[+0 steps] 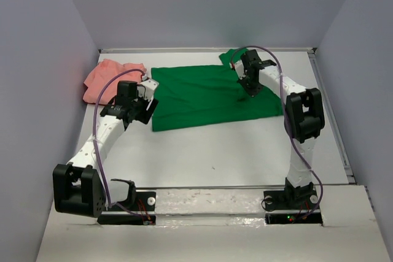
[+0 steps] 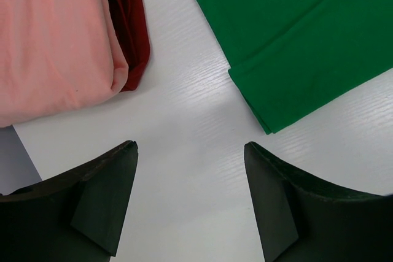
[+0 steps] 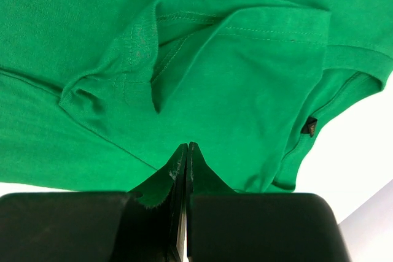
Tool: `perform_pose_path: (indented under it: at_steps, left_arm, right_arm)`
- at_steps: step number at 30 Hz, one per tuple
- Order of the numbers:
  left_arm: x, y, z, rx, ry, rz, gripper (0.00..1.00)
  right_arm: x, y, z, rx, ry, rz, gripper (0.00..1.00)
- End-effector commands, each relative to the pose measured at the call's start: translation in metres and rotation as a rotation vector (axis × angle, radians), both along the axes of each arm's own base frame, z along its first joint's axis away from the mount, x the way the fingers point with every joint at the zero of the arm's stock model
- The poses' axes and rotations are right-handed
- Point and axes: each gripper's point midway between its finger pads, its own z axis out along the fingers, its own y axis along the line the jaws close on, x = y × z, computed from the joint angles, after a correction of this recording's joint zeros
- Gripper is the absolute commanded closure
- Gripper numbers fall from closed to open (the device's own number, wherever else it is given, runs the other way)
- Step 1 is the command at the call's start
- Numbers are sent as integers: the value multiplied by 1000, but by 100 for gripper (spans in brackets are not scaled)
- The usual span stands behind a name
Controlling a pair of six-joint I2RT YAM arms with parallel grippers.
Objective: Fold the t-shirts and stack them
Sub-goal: Fold the tshirt
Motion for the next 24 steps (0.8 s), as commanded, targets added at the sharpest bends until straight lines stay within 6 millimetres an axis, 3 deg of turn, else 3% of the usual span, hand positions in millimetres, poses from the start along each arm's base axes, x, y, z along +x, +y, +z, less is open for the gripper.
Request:
perform_pose_path:
  at_steps: [1,13,24]
  left_arm:
    - [3,-3,18,-19,-50,-9,18]
    - [4,-4,17,-17,-47,-11,18]
    - [3,-2,17,-11,-48,-6,18]
  right_arm:
    - [5,7,-1,23,-13,-14,100]
    - [4,16,-31,45,83,-2,100]
    - [35,33,-22,95,46,8,100]
